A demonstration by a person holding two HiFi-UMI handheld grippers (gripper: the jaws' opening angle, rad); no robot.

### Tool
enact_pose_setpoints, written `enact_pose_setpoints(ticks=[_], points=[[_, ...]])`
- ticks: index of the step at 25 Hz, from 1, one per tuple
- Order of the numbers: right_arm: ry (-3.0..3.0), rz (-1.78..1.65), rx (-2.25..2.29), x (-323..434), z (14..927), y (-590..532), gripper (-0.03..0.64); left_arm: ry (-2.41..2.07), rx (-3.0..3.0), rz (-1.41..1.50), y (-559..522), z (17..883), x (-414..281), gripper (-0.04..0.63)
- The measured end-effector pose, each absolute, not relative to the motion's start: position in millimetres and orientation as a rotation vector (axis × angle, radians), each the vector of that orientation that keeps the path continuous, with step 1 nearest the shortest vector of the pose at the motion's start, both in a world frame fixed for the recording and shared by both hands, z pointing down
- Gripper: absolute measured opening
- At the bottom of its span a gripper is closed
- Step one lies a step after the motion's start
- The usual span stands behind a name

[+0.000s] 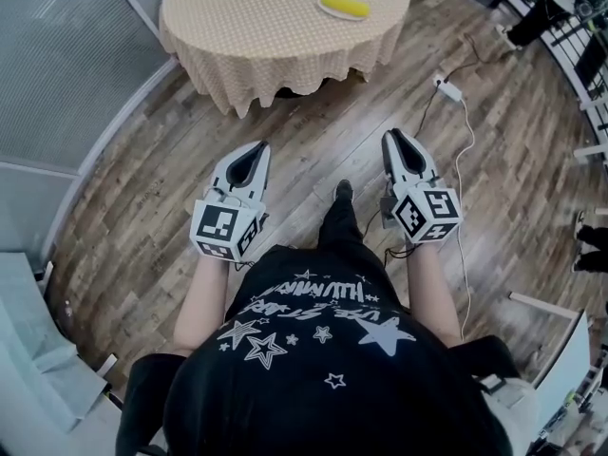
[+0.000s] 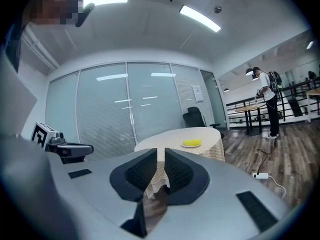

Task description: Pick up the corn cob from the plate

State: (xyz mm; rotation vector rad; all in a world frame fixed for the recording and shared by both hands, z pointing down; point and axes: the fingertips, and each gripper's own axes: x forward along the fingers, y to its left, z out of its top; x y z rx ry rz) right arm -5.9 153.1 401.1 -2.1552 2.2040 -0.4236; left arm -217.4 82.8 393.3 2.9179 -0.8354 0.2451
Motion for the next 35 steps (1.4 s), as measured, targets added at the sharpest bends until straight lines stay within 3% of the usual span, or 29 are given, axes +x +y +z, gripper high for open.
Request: enact_pose_setpoints(ticks=[24,35], points=[[2.237,-0.64,-1.981,212,430,-1,0.06,-0.937,2.84,0.365,-62,412,-6,0.008],[2.398,-0.757,-1.843,209,456,-39,0.061,-1.098,2.742,0.448,-78,427,-8,0.008]])
